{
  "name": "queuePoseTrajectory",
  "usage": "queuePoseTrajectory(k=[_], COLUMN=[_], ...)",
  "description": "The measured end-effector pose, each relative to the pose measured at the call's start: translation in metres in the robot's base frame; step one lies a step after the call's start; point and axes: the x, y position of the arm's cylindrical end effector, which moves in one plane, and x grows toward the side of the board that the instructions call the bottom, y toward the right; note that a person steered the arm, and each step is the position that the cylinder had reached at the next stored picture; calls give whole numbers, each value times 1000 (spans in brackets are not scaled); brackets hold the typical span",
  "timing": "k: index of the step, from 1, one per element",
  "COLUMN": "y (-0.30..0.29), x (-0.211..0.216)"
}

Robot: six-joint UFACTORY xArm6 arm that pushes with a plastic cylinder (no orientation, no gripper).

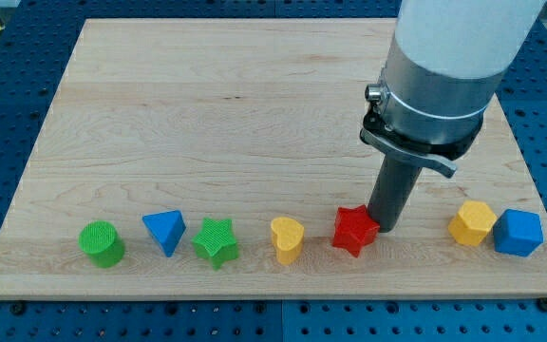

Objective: Push the red circle closer to the yellow hexagon

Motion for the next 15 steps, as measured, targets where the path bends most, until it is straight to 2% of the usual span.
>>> queuePoseTrajectory(k=[2,3,4,6,7,8,10,13,15], y=[-26,-32,-8,1,29,66,82,119,122], x=[5,-7,-68,-214,-289,-343,-363,-362,-352])
